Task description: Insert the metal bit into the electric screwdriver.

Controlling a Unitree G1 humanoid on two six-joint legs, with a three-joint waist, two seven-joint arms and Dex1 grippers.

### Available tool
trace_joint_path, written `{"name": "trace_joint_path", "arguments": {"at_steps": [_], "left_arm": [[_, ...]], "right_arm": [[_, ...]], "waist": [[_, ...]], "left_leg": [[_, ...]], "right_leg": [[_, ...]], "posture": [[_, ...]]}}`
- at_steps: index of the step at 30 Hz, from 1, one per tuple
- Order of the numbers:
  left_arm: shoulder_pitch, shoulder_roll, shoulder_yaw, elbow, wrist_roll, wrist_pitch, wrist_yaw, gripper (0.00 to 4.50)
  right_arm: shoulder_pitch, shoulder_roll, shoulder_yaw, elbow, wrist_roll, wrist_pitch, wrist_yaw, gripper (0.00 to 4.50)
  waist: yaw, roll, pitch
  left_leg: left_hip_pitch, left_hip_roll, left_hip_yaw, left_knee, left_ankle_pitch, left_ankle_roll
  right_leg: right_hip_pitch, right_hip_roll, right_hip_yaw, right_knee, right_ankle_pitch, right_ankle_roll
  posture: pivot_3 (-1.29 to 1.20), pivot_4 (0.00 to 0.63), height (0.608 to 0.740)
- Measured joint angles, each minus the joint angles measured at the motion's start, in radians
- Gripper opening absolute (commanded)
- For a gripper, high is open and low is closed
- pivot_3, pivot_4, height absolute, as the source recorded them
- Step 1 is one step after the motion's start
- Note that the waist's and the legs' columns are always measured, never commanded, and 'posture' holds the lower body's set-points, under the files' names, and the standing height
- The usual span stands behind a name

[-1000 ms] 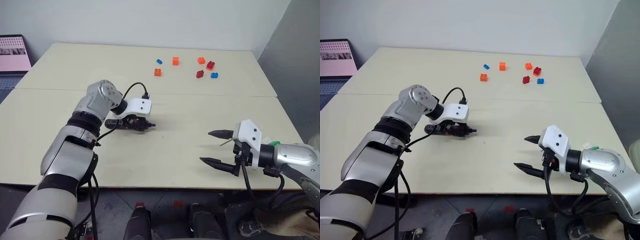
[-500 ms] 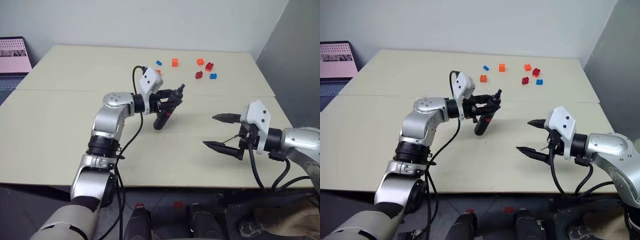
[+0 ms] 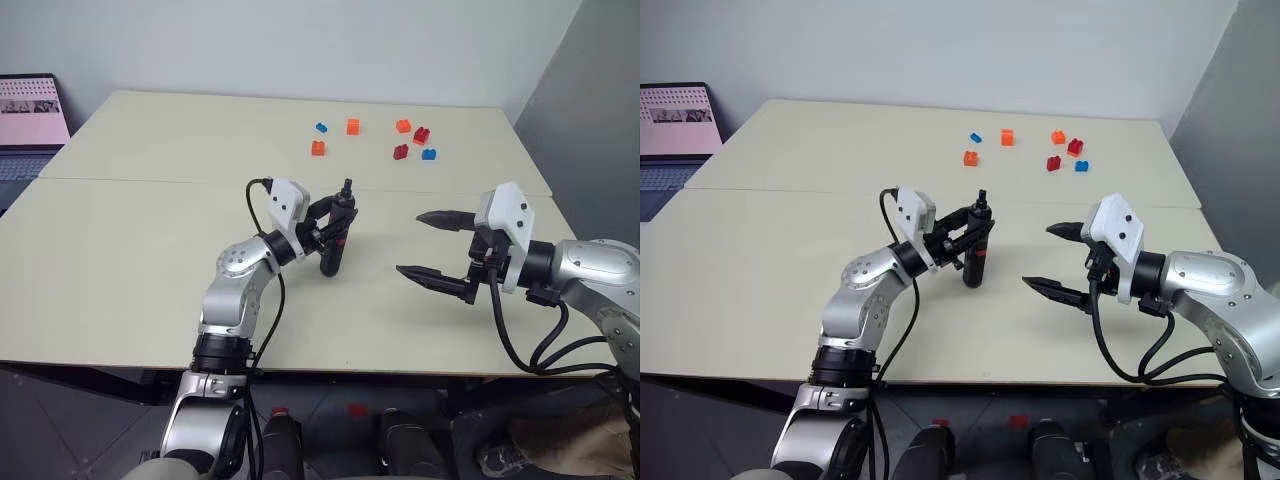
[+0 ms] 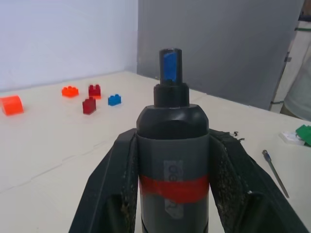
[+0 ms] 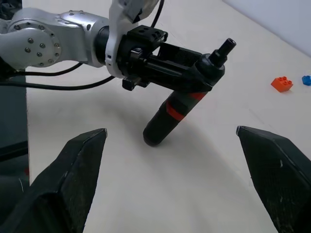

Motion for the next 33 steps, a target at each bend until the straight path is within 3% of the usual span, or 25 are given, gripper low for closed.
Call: {"name": "trace_joint_path", "arguments": {"at_steps": [14,33], "left_arm": [[0.160,0.099,-0.011,-0.230,-0.073,0.049,0.008,1.65],[0.182,0.119,-0.021,-0.249,-0.092,0.039,0.037,1.64]], "right_arm": [[-0.003,-0.021,0.015,0.016,-0.014,-0.003,0.041,4.50],[-0.004,-0.030,0.045,0.059,-0.095,-0.052,0.102,4.50]], "waist": [[-0.001,0.000,0.000],[-0.001,0.000,0.000]], "left_leg": [[0.001,0.000,0.000,0.000,0.000,0.000],[0.000,0.000,0.000,0.000,0.000,0.000]], "right_leg": [[0.000,0.000,0.000,0.000,0.000,-0.001],[0.000,0.000,0.000,-0.001,0.000,-0.001]], "posture": [[0.00,0.150,0.740],[0.00,0.150,0.740]]}}
